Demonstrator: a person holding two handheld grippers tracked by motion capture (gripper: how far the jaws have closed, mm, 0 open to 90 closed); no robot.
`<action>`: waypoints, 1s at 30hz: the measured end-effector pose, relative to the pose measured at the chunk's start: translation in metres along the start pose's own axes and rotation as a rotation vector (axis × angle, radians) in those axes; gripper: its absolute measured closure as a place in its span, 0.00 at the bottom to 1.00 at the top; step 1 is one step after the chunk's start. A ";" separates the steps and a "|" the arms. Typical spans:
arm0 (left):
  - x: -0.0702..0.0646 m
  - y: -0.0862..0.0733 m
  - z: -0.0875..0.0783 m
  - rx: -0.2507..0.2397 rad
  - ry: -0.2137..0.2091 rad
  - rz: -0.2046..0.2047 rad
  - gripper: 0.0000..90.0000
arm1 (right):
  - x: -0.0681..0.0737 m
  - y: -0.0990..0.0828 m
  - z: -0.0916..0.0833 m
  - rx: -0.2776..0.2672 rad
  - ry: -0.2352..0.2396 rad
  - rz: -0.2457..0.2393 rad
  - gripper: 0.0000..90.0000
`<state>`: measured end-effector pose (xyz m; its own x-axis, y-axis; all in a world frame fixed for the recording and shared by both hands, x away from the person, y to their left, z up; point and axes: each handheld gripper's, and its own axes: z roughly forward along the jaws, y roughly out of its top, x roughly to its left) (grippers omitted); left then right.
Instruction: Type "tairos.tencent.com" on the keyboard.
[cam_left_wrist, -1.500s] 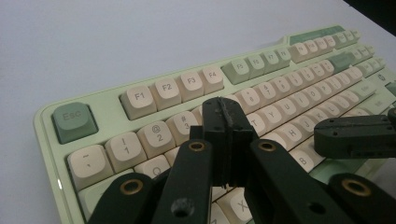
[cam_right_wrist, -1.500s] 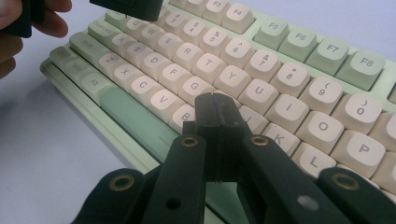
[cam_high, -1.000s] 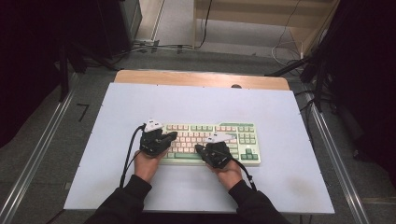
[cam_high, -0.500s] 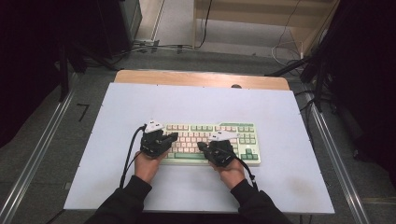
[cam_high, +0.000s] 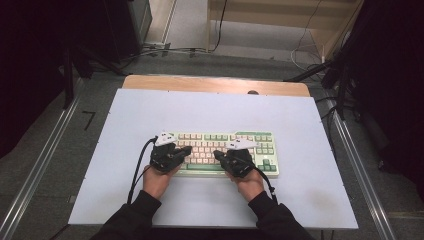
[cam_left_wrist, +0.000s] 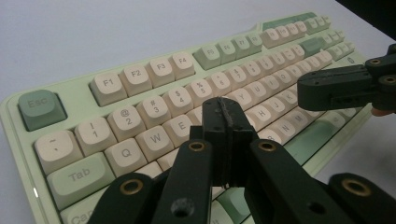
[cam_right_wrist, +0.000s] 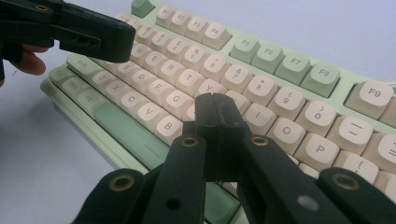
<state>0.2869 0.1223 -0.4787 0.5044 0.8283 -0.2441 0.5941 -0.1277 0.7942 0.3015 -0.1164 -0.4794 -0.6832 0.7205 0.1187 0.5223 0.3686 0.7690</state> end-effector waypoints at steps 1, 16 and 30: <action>-0.001 0.000 0.000 -0.001 -0.001 0.001 1.00 | 0.000 0.000 0.000 0.000 0.000 0.000 0.97; -0.006 -0.007 0.003 0.028 -0.020 0.015 1.00 | -0.001 0.000 -0.002 -0.004 -0.002 0.004 0.97; -0.010 -0.011 0.008 0.061 -0.022 0.034 1.00 | -0.001 0.000 -0.002 -0.006 -0.003 0.004 0.97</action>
<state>0.2806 0.1107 -0.4891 0.5381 0.8109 -0.2299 0.6129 -0.1893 0.7671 0.3015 -0.1181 -0.4781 -0.6800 0.7234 0.1198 0.5217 0.3626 0.7722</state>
